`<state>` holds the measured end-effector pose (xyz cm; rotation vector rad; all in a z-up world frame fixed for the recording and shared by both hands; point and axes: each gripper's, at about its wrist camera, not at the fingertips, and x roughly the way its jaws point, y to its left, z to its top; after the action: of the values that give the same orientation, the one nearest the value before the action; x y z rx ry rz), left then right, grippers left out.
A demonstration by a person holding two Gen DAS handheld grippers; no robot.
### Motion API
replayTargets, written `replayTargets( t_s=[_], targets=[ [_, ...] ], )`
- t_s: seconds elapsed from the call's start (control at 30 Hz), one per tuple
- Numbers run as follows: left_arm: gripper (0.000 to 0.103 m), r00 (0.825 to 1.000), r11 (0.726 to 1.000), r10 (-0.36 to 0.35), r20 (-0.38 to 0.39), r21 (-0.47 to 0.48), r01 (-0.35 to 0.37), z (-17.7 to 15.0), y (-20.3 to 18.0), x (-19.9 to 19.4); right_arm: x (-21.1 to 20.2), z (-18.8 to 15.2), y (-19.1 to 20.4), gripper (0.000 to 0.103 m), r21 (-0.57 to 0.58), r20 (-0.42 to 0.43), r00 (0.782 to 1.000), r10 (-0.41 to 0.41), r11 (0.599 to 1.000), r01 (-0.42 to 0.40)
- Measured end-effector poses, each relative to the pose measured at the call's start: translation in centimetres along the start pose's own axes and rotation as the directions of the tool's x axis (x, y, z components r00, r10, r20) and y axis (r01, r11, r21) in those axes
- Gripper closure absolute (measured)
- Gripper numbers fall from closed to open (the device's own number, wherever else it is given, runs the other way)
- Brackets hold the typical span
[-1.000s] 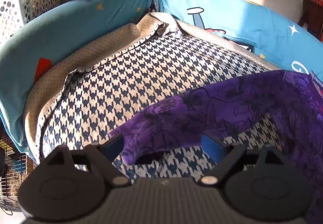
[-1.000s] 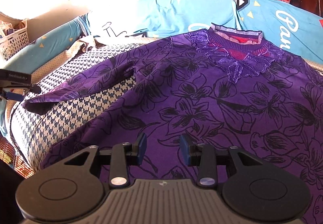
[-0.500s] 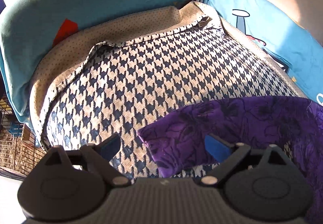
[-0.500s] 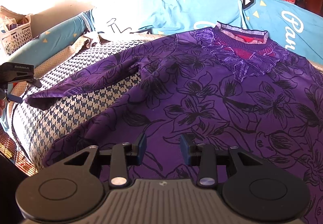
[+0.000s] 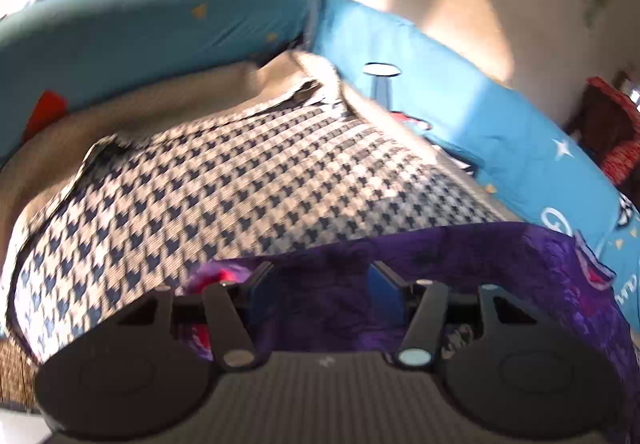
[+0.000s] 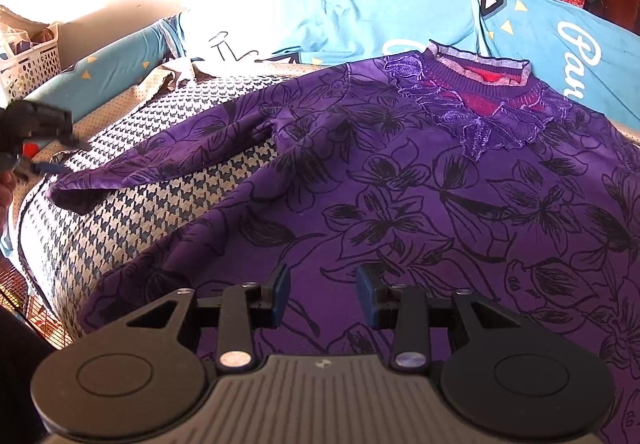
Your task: Fold clothes
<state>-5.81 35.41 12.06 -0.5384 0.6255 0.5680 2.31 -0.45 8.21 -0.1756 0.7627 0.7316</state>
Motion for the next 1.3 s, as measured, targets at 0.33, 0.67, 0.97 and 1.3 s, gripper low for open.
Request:
replayTargets(
  t_s=[0.33,0.67,0.97,1.3],
  targets=[
    [0.024,1.0,0.997,0.025,-0.01,0.072,-0.024,-0.8,-1.9,-0.1,0.2,0.0,0.1,0.066,-0.002,-0.006,1.0,-0.001,1.0,0.001],
    [0.016,0.985,0.987,0.153,-0.082,-0.034,-0.156,-0.7,1.3,1.1,0.3,0.0,0.2,0.066,0.0,-0.005,1.0,0.004,1.0,-0.004],
    [0.011,0.984,0.989,0.148,-0.097,0.009,-0.148,-0.7,-2.0,3.3,0.1,0.0,0.3,0.066,0.009,-0.004,1.0,0.015,1.0,-0.015],
    [0.01,0.988,0.989,0.102,-0.117,0.115,-0.089,-1.5,-9.0,7.6,-0.4,-0.1,0.3,0.066,0.015,-0.001,0.999,0.039,0.999,-0.039]
  ],
)
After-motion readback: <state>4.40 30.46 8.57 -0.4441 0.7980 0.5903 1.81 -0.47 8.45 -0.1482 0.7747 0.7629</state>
